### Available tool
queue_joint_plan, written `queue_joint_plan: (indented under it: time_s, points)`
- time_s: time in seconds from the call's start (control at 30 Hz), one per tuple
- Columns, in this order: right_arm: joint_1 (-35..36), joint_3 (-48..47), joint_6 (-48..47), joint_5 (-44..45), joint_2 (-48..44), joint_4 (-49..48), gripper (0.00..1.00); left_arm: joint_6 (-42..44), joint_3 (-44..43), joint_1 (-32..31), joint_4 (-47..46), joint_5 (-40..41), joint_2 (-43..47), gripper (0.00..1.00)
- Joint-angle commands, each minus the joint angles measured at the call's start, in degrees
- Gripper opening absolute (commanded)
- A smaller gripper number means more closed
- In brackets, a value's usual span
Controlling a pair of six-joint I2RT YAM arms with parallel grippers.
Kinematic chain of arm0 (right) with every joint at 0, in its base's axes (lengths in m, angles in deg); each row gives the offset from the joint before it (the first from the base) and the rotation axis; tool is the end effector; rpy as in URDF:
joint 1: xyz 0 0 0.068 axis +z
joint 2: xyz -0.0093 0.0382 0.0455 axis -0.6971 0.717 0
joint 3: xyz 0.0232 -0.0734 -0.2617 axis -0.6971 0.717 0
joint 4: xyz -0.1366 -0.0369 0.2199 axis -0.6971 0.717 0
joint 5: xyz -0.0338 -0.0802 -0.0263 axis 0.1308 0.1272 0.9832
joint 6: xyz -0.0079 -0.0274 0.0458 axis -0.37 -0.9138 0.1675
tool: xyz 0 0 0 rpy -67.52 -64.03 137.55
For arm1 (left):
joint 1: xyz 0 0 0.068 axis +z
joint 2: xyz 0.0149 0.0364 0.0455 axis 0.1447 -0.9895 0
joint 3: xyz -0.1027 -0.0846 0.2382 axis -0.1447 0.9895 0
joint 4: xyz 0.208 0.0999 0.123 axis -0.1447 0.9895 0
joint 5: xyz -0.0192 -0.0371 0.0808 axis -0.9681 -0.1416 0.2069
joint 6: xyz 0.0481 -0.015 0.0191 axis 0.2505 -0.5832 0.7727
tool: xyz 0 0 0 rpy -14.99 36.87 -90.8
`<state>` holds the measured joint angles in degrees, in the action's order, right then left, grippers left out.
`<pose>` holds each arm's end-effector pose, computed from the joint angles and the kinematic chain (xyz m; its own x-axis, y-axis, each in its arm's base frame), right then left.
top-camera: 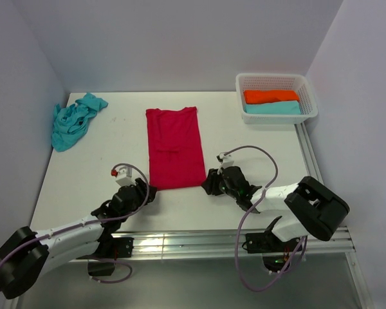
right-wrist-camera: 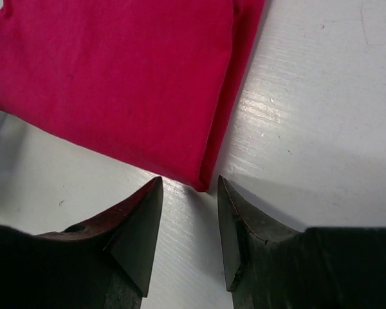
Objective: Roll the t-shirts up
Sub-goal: Roll the tshirt
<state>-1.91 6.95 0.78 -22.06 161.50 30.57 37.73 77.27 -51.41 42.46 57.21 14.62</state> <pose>0.1709 0.1542 0.1279 -0.6393 0.0784 -0.7650 -0.3957 0.8194 0.4147 0.1219 -0.0981 0.1273 -0.5422 -0.5144 -0.6644 -0.0004 0.7909 -0.6120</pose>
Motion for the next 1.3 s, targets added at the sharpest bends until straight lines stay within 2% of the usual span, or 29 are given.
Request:
queue_joint_plan:
  time_s: [0.0, 0.17, 0.4, 0.53, 0.67, 0.9, 1.13, 1.27]
  points:
    - [0.6, -2.7, -2.2, -0.6, 1.4, 0.4, 0.46, 1.1, 0.0, -0.5, -2.0, -0.5, -1.7, 0.48]
    - [0.9, -3.3, -2.3, 0.2, 2.3, 1.5, 0.43, 1.6, 0.2, -1.0, -3.0, -0.6, -2.2, 0.47]
    - [0.9, -5.9, -3.0, -1.1, 4.7, 3.6, 0.3, 3.1, -1.4, -1.0, -4.8, -0.9, -7.5, 0.47]
    - [0.9, -6.2, -3.2, -1.1, 5.0, 4.3, 0.29, 3.1, -3.4, -0.9, -3.8, 0.9, -11.1, 0.46]
    - [1.0, -6.6, -3.7, -1.1, 4.2, 5.3, 0.28, 1.0, -4.4, -1.0, 1.0, 3.9, -9.5, 0.45]
    - [0.9, -7.0, -4.1, -1.1, 3.9, 6.3, 0.28, -4.5, -5.2, -2.6, 8.2, 9.4, -6.1, 0.57]
    - [0.9, -7.0, -4.1, -1.1, 4.1, 6.3, 0.28, -0.6, -4.4, -3.1, 2.3, 8.4, -7.7, 0.56]
    - [0.9, -7.2, -4.3, -1.1, 4.4, 6.3, 0.28, 1.3, -5.5, -3.1, -0.7, 7.2, -14.1, 0.53]
